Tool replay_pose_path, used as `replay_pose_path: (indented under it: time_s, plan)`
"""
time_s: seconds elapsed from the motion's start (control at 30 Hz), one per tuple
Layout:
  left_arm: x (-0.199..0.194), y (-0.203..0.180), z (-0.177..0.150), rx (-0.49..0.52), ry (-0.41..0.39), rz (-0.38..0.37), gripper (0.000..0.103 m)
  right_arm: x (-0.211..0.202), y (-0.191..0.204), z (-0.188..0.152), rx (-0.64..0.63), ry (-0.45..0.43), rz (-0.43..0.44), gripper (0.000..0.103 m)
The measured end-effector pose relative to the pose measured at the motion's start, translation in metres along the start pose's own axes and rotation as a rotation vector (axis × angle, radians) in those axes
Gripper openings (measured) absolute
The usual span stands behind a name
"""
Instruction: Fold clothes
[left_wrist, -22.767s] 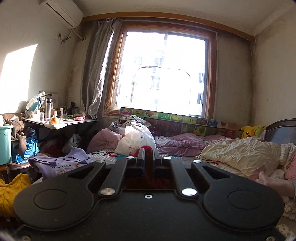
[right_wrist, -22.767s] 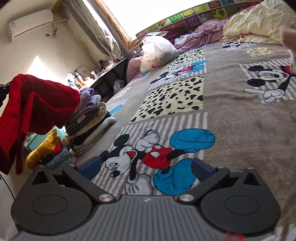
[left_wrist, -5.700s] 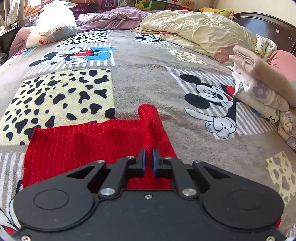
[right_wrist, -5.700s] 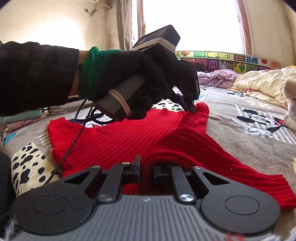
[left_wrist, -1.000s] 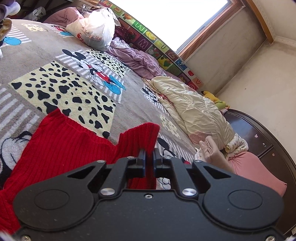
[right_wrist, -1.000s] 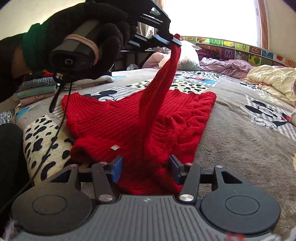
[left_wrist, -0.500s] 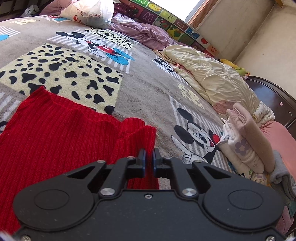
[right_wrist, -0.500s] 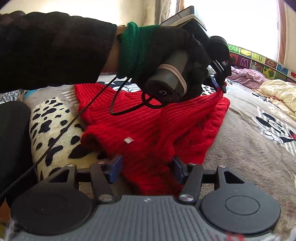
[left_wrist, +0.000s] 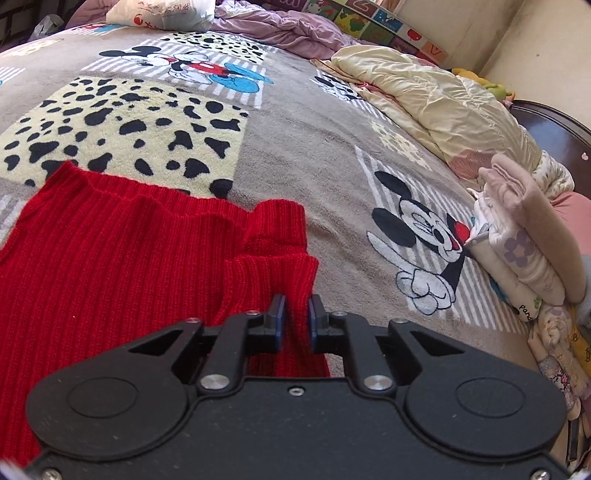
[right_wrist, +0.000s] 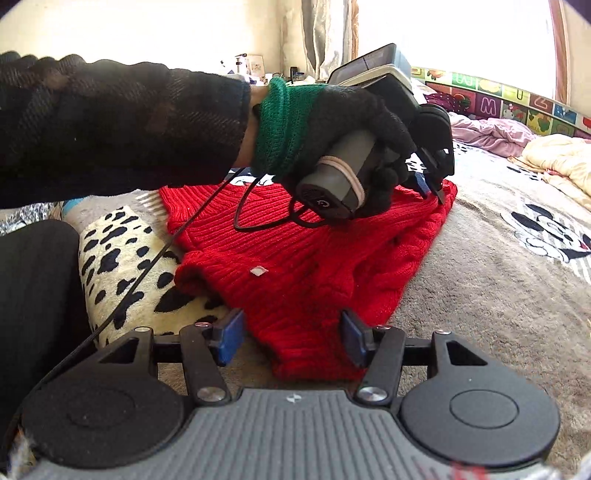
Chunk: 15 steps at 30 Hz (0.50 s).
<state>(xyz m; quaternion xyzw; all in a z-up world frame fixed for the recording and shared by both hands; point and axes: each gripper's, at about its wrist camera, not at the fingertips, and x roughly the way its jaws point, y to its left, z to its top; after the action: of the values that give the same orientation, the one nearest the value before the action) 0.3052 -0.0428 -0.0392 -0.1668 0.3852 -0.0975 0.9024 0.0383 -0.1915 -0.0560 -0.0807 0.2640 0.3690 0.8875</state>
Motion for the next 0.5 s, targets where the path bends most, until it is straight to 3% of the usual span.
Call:
replay_pose_path:
  time_s: [0.1, 0.2, 0.37, 0.5]
  plan:
    - [-0.031, 0.002, 0.0, 0.046, -0.059, -0.057, 0.025, -0.017, -0.012, -0.001, 0.05, -0.033, 0.003, 0.055]
    - [-0.057, 0.008, -0.007, 0.092, -0.08, -0.09, 0.025, -0.027, -0.03, 0.002, 0.16, -0.145, -0.016, 0.055]
    - [-0.074, 0.018, -0.034, 0.218, -0.037, -0.124, 0.021, -0.02, -0.023, 0.015, 0.094, -0.286, -0.039, 0.049]
    - [-0.059, 0.019, -0.052, 0.284, 0.051, -0.069, 0.021, 0.011, -0.004, 0.022, 0.024, -0.279, -0.014, 0.047]
